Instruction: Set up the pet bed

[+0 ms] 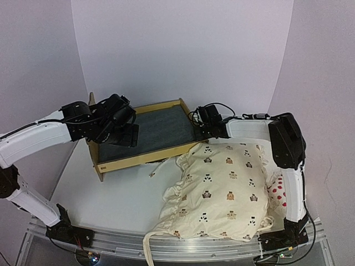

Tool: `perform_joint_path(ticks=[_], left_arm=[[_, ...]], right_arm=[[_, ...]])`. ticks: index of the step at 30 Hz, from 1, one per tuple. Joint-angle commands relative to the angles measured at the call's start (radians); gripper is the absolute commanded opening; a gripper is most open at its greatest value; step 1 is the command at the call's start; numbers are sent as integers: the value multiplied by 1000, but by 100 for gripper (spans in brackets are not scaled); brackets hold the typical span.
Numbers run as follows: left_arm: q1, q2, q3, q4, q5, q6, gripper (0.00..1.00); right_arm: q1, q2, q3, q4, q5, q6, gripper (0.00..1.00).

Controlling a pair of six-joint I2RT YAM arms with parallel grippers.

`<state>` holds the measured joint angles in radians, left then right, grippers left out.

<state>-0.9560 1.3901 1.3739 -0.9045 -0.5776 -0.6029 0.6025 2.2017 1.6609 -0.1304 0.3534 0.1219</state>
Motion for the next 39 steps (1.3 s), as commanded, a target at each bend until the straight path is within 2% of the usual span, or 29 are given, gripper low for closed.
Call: perform_joint_path(ticks=[1,7,14,15,17,21,26,31,39], left_arm=[[33,13,2,75,3,-1,81],[64,37,-29,128,53,13,81],[68,61,-52,175,103,36,80],[67,63,-54,184,116,43,80],[67,67,-57,206,150,66,80],[66,75,-58,249,211,103,80],[63,89,-63,328,332,158,81],[49,120,-70,400,457,211,86],[18,207,-72,516,682,245,90]], right_arm=[[-41,-80,-142,-122,278,103,0],[-41,-170,-253,-140,274,196,0],[-39,-215,-306,-170,164,250,2],[-39,-219,-306,-174,145,250,9],[-39,-229,-295,-183,117,235,31],[-39,-253,-215,-254,86,187,66],[-39,-311,-99,-362,48,133,94],[-39,-435,-138,-431,19,150,98],[-39,-771,-451,-554,-27,272,98]])
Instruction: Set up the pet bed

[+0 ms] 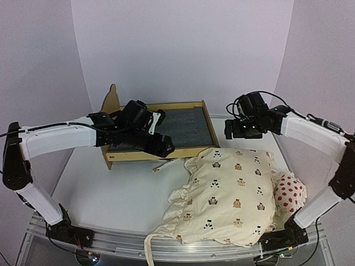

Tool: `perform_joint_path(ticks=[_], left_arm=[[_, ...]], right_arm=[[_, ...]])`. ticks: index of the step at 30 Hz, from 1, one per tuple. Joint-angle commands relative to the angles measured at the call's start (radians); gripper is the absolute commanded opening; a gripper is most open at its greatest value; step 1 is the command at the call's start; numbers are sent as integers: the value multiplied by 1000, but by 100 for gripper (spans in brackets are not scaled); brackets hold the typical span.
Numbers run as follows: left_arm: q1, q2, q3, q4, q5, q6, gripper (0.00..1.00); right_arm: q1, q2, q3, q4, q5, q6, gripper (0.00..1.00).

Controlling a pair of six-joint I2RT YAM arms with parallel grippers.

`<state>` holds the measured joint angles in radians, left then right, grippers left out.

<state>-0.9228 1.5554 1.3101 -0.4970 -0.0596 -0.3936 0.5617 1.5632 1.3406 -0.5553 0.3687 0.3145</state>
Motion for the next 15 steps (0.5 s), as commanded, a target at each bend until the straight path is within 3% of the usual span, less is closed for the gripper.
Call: perform_joint_path(ticks=[1,8,15], left_arm=[[-19,58,-7,125,189,38,90],[-83,180,14,159,351,31,91],[-191,273,-25,182,425,-11,92]], right_arm=[[2,-181,-173,-150,-54,102,98],[1,-427,-402,-238,-174,196,98],[1,-496,-495,-256,-309,230,98]])
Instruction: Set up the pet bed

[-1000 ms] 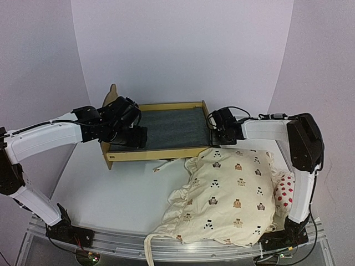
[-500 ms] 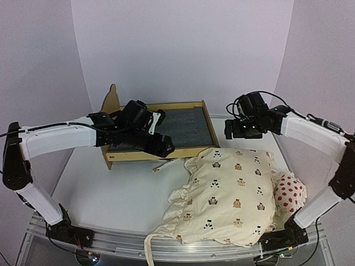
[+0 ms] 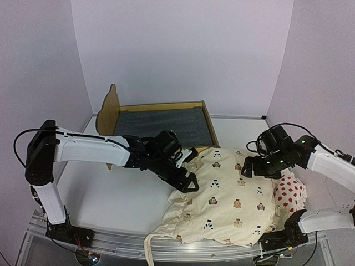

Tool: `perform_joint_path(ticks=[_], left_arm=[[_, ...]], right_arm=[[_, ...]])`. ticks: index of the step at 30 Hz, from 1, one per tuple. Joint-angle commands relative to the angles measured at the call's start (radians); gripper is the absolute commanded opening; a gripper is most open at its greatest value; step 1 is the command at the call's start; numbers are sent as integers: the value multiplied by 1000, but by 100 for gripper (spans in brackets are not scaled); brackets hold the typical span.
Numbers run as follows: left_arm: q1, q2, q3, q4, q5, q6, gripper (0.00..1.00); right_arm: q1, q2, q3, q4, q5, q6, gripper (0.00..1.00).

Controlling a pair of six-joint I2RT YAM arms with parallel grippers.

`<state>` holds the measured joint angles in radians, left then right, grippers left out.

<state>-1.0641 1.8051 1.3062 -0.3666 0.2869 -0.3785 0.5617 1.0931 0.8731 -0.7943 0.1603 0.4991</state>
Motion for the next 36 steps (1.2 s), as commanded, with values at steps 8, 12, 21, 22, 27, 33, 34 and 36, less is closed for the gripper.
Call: perform_joint_path(ticks=[8,12,21,22,27,33,34,36], left_arm=[[-137,114,-39,117,115,-55,74],[-161,128,-2,110,12,-76,31],[-177,-39,187,-103,-265,-18,0],[-177,-54,212,-131,-304,-2,0],[-170,-87,345,-269,-512,85,0],[-16,-74,355,-299,-594,176,1],[28,-67,346,-286,-616,184,1],[97,-30,348,-289,-658,172,18]], right_arm=[[2,14,123,-61,-200,-58,98],[1,57,199,-93,-203,-66,98],[2,56,318,-160,-130,-79,98],[2,51,329,-160,-125,-79,98],[1,50,388,-164,-131,-87,98],[1,113,419,-151,-127,-109,98],[1,129,422,-141,-117,-115,98],[2,179,431,-117,-101,-134,98]])
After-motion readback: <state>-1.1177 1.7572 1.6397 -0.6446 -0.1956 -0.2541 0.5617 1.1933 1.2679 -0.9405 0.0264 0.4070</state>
